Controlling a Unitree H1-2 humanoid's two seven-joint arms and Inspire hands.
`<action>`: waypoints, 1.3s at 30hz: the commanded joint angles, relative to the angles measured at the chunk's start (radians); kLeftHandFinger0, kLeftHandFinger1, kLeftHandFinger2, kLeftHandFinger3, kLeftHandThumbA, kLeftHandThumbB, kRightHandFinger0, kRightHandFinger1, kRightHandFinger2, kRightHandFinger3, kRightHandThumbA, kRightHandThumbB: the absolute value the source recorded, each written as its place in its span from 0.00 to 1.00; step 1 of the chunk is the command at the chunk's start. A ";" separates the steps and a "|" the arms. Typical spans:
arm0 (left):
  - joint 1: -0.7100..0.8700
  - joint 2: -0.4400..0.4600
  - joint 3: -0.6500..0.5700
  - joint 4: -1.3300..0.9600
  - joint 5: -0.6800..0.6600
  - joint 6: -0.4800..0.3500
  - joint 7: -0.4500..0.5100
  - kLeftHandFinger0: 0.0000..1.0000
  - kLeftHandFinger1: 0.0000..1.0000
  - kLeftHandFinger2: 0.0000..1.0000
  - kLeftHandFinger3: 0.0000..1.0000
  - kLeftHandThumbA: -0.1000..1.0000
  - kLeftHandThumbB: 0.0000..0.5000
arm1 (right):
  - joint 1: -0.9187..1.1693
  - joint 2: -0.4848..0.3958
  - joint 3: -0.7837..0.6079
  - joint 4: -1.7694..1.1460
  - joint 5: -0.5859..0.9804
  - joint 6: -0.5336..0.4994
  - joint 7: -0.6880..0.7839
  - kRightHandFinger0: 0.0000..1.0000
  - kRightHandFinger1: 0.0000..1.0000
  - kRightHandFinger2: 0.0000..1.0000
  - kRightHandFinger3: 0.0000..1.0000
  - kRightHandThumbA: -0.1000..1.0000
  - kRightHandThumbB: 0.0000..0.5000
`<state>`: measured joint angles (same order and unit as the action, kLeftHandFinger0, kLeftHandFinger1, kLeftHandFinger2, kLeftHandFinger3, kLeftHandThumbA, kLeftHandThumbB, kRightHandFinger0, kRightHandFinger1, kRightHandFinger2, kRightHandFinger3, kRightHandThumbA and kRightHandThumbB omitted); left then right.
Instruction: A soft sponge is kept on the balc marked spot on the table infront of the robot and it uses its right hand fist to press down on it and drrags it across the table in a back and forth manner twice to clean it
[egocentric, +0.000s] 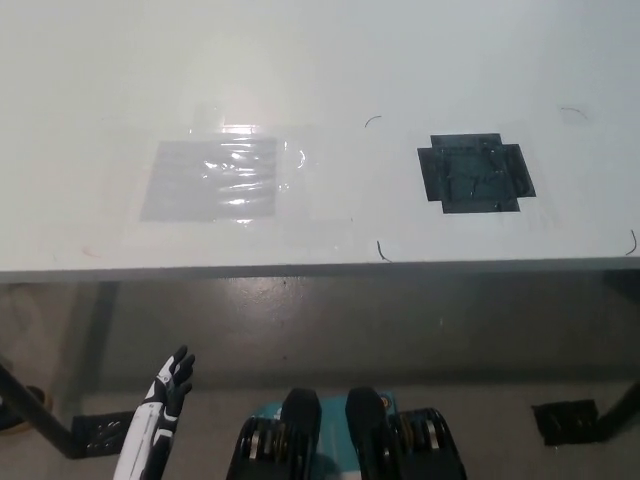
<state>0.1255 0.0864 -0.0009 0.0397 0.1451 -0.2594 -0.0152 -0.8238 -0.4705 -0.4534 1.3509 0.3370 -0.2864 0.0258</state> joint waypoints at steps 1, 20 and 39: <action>-0.011 0.013 -0.009 -0.009 -0.014 -0.016 -0.012 1.00 1.00 1.00 1.00 1.00 0.00 | 0.052 0.030 -0.005 0.035 0.022 0.068 -0.029 0.00 0.02 0.41 0.36 1.00 0.36; -0.011 0.018 -0.020 -0.001 -0.002 -0.004 -0.017 1.00 1.00 1.00 1.00 1.00 0.00 | -0.118 0.303 0.134 0.009 -0.037 0.040 0.003 0.02 0.00 0.03 0.06 1.00 0.42; -0.013 0.021 -0.021 0.024 0.018 -0.016 0.003 1.00 1.00 1.00 1.00 1.00 0.00 | -0.167 0.447 0.180 0.014 -0.050 0.018 -0.009 0.00 0.00 0.00 0.00 1.00 0.41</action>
<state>0.1209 0.0974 -0.0248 0.0696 0.1519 -0.2548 -0.0256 -0.9856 -0.0313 -0.2814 1.3359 0.2934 -0.3051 0.0162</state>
